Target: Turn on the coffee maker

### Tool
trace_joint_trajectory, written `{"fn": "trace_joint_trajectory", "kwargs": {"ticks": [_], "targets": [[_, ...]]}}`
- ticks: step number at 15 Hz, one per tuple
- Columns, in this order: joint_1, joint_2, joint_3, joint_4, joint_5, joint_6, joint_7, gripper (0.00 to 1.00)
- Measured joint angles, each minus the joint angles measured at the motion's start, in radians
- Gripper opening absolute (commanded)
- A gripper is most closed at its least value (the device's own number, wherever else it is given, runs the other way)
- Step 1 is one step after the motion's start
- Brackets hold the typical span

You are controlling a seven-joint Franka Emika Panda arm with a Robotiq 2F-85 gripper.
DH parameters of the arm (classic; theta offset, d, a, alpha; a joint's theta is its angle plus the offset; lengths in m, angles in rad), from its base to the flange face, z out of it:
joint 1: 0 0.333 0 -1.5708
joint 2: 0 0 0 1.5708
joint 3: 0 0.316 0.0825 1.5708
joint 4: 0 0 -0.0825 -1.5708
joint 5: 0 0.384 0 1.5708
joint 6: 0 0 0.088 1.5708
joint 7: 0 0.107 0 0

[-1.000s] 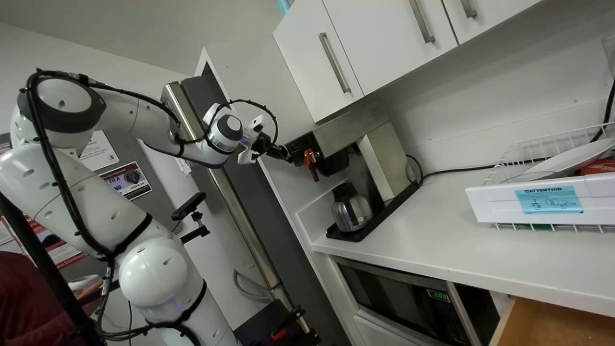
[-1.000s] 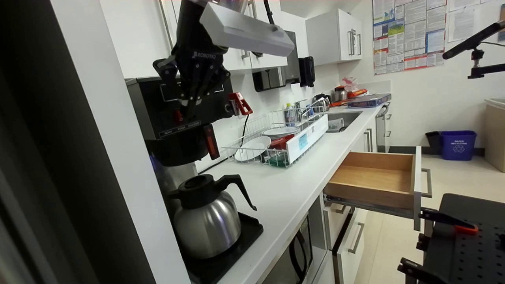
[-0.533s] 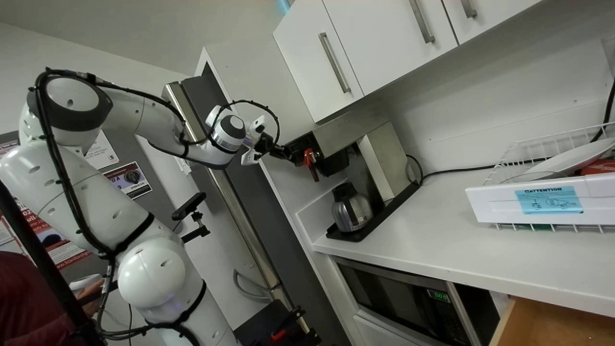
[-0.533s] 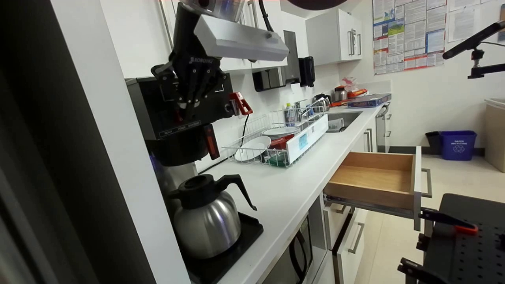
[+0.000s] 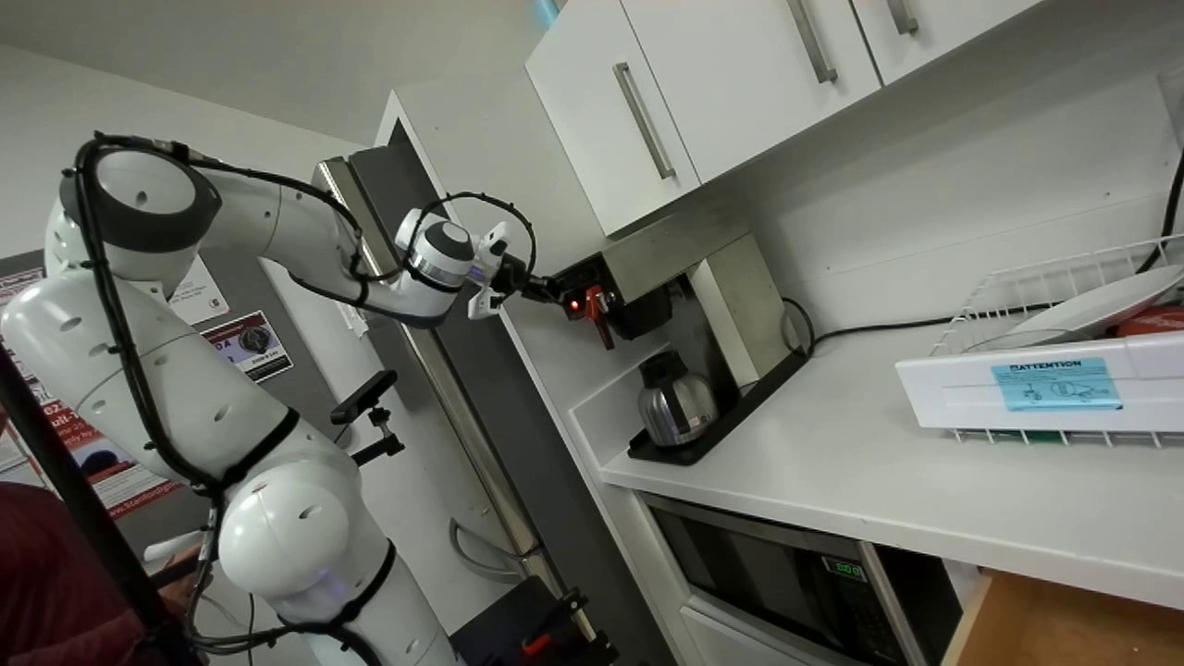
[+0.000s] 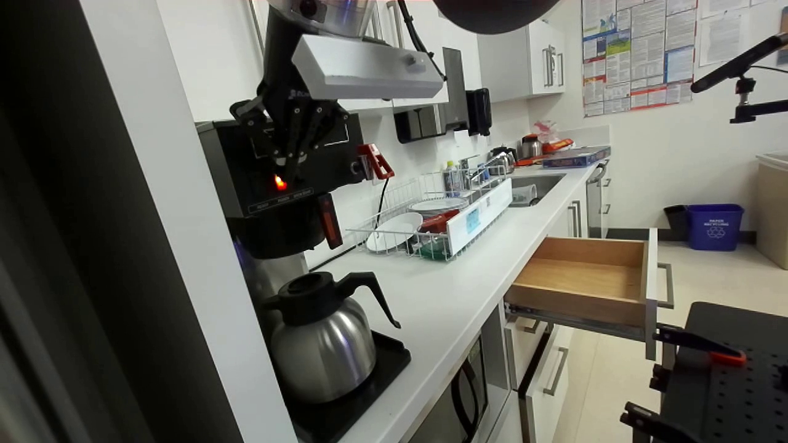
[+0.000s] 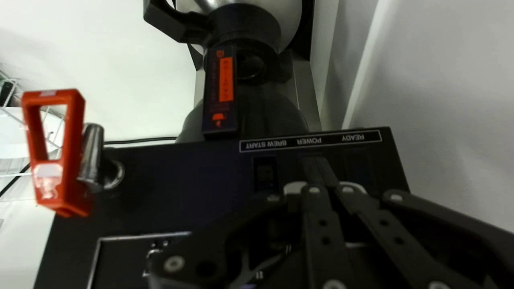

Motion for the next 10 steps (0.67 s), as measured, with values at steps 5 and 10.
{"fn": "trace_joint_trajectory", "kwargs": {"ticks": [5, 10], "targets": [[-0.013, -0.003, 0.021, 0.003, -0.052, -0.015, 0.036, 0.0], [0.129, -0.057, -0.084, 0.007, 0.155, -0.141, -0.118, 0.0]]}}
